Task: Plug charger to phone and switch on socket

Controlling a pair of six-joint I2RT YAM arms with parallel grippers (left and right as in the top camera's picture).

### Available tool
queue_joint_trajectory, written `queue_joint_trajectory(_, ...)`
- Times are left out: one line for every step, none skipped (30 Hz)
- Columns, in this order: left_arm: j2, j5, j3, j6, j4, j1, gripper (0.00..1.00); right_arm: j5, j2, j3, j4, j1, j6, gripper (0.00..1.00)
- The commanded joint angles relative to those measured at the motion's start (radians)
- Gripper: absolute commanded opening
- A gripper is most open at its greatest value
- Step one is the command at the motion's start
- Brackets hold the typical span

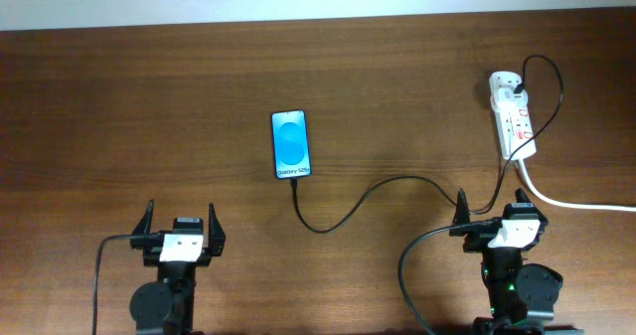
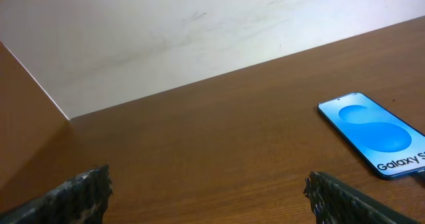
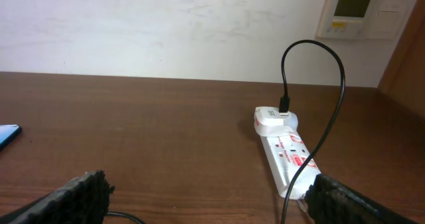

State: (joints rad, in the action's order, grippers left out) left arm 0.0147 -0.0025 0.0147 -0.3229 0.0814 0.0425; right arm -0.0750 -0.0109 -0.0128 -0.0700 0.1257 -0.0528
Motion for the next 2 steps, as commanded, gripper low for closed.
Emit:
queue_joint_trajectory(-0.010, 0.014, -0.006, -0.015, 0.002, 0.006, 0.99, 0.005, 0.007, 0.007, -0.002, 0.006, 0.001, 0.98)
queue_joint_trajectory(-0.010, 0.014, -0.006, -0.015, 0.002, 0.006, 0.99, 0.005, 0.007, 0.007, -0.002, 0.006, 0.001, 0.98)
